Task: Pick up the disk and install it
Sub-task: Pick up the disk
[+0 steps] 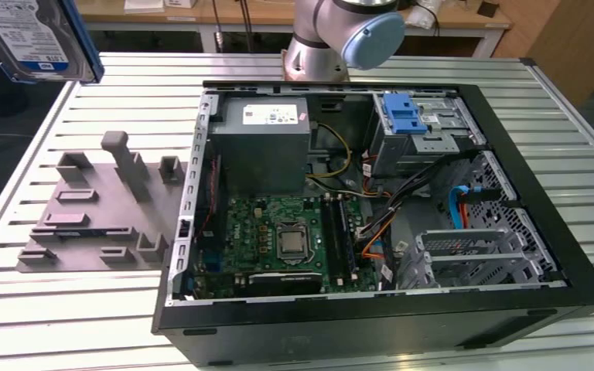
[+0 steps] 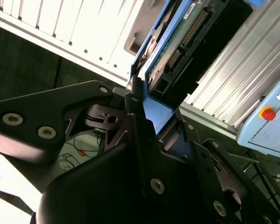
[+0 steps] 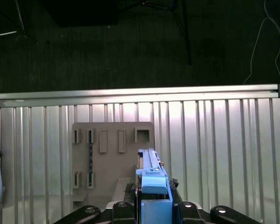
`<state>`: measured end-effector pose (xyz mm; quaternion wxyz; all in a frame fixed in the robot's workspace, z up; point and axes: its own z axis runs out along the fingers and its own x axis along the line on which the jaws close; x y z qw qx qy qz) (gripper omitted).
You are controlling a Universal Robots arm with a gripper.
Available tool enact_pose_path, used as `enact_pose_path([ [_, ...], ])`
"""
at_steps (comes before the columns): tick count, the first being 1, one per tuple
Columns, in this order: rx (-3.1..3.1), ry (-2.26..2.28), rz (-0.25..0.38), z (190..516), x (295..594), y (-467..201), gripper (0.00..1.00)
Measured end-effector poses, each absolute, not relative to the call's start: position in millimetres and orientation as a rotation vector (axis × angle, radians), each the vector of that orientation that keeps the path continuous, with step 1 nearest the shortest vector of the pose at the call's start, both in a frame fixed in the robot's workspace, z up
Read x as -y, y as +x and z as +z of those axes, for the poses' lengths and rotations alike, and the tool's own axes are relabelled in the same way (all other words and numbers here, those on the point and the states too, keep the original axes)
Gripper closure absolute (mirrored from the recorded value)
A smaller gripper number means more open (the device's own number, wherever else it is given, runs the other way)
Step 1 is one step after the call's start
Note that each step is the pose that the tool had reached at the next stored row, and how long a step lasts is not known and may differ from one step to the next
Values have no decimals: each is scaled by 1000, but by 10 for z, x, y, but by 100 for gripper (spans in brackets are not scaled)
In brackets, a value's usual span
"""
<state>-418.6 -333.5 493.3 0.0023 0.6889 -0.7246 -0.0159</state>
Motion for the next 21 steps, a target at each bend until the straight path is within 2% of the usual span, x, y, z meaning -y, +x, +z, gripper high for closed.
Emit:
enact_pose_path([
  [6, 2273, 2161, -50, 4933, 3425, -4134, 64],
  [21, 2273, 2161, -50, 4933, 3432, -3864, 64],
])
